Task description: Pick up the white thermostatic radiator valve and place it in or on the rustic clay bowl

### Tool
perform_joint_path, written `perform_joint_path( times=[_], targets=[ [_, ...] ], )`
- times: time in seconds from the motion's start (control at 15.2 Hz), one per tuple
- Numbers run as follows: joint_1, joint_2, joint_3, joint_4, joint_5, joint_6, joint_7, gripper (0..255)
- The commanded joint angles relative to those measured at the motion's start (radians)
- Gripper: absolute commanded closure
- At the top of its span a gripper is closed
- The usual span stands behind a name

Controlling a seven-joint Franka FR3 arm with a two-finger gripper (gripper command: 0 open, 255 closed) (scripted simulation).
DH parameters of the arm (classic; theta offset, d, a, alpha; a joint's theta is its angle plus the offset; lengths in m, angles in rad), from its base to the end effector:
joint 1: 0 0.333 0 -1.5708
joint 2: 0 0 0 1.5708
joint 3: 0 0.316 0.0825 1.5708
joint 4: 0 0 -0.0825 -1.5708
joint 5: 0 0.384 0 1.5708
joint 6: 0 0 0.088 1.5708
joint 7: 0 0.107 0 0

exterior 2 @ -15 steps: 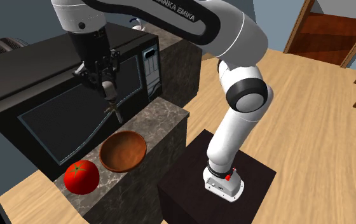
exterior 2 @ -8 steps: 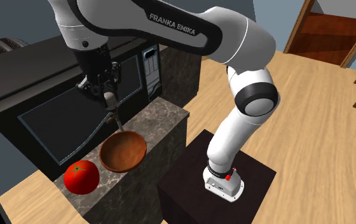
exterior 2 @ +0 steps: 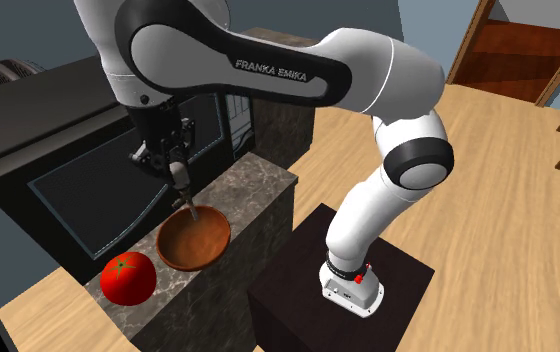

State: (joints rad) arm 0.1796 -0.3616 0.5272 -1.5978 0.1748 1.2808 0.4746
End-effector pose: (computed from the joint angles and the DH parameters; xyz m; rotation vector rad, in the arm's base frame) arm 0.2615 0.3323 0.7318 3.1040 0.3950 0.0025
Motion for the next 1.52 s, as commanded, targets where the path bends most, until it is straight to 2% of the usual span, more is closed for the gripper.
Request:
perform_joint_path(
  times=[0.0,0.46,0.92,0.99,1.32,1.45],
  targets=[
    [0.003,-0.018,-0.004,-0.045,0.006,0.028,-0.007,255],
    [0.013,-0.071,-0.011,-0.189,0.025,0.122,-0.027,255],
    [0.013,-0.071,-0.011,-0.189,0.025,0.122,-0.027,255],
    [0.013,-0.071,-0.011,-0.189,0.025,0.122,-0.027,0],
    [0.013,-0.071,-0.011,-0.189,0.025,0.122,-0.027,0],
    [0.005,-0.034,-0.006,-0.087,0.012,0.056,-0.013,0]
  ],
)
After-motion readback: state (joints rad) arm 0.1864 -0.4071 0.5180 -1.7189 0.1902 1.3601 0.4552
